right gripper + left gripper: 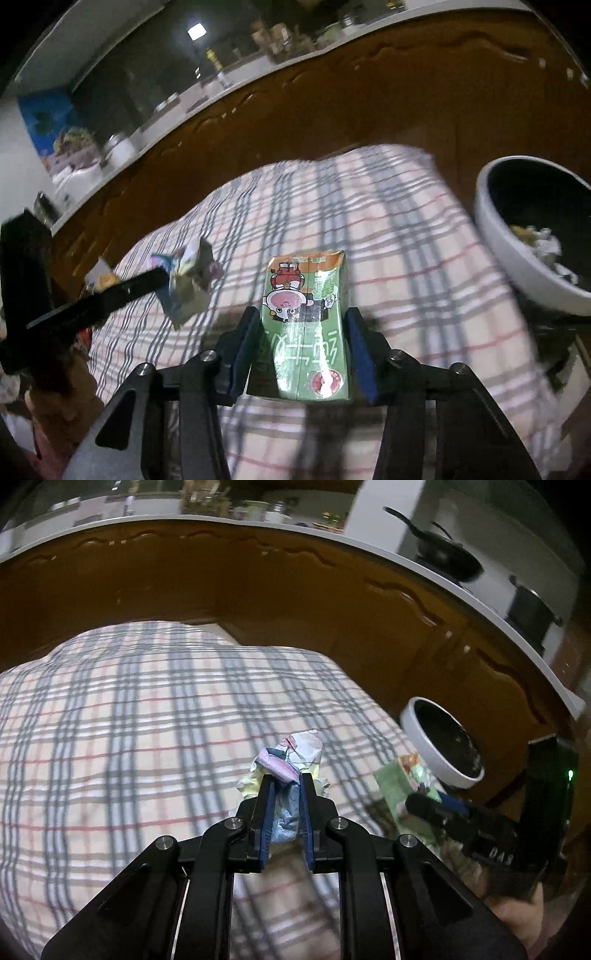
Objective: Collect trash
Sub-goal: 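Carry the wrapper and green carton over the bin and open both tools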
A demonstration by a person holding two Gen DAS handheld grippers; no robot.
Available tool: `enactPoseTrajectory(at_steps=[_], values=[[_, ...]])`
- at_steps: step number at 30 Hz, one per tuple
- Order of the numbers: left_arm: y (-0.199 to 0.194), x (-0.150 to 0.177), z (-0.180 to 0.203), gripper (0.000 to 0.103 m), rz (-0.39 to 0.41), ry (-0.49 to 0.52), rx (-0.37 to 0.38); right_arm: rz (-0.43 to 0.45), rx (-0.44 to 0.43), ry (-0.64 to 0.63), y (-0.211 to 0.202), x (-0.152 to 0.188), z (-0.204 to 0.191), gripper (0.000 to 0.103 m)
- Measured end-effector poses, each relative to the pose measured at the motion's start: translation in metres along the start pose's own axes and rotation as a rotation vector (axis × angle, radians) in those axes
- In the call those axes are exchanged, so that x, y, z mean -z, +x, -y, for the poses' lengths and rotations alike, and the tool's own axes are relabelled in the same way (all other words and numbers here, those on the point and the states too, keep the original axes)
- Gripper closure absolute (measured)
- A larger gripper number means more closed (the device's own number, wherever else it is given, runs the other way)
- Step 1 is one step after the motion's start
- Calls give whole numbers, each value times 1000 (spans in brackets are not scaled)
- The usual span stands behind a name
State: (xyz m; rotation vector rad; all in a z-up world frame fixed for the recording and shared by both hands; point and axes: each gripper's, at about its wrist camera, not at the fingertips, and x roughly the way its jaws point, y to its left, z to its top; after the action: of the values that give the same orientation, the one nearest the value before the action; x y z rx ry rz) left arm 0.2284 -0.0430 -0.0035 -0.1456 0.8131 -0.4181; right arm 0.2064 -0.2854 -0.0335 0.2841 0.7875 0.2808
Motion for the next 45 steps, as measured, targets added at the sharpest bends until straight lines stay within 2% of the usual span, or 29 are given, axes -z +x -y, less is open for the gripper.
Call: enactPoseTrajectory(at_steps=[7, 27, 34, 45], values=[[16, -5, 43, 91, -20, 72, 52, 69, 46, 51, -34, -7, 38, 55], [66, -35, 149, 91, -67, 236, 149, 176, 140, 159, -90, -28, 130, 56], [86, -51, 179, 91, -87, 274, 175, 185, 166, 192, -95, -37, 161, 56], [124, -69, 224, 91, -137, 346, 164, 163, 229, 173, -93, -55, 186, 57]])
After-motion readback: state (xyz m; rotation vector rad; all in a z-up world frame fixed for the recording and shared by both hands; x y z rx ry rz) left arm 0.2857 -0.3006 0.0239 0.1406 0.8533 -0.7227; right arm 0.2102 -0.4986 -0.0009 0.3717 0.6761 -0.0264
